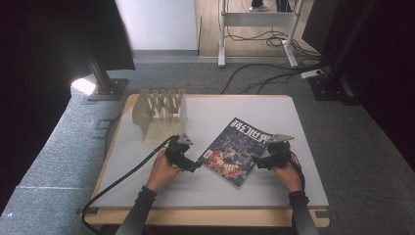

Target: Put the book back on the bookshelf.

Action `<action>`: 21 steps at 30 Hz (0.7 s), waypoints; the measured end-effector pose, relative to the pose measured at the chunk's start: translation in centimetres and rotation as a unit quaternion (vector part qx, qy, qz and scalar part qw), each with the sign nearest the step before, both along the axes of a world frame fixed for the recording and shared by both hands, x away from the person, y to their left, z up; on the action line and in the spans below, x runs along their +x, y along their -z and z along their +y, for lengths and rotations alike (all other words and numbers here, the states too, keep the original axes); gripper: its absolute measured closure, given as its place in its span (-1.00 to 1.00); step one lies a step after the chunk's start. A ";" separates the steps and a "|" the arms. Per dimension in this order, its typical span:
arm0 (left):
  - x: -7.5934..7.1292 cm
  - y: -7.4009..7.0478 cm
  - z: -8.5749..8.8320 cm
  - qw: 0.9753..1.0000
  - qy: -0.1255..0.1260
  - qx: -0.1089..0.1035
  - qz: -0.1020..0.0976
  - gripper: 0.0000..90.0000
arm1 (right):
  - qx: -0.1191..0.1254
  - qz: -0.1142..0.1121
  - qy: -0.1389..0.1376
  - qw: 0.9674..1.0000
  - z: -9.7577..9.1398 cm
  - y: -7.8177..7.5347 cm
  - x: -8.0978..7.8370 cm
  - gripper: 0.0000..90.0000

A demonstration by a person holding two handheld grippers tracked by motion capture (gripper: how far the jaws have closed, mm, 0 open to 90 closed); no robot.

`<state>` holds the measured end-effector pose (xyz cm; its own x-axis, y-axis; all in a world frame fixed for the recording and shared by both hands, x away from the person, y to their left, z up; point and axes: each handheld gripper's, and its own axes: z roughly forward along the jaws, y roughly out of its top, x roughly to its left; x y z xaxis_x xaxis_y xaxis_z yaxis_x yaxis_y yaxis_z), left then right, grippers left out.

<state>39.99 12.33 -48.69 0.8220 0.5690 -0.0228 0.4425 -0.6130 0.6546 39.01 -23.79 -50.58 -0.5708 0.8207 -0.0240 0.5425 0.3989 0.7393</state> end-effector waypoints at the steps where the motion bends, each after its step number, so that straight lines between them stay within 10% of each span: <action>1: 0.2 -0.1 -0.4 1.000 0.004 0.002 0.000 -1.00 | -0.003 -0.001 -0.002 1.000 0.1 -0.1 0.2 -1.00; 21: 3.2 2.3 -5.4 1.000 0.025 0.009 0.010 -1.00 | -0.021 0.014 -0.019 1.000 0.4 0.9 5.9 -1.00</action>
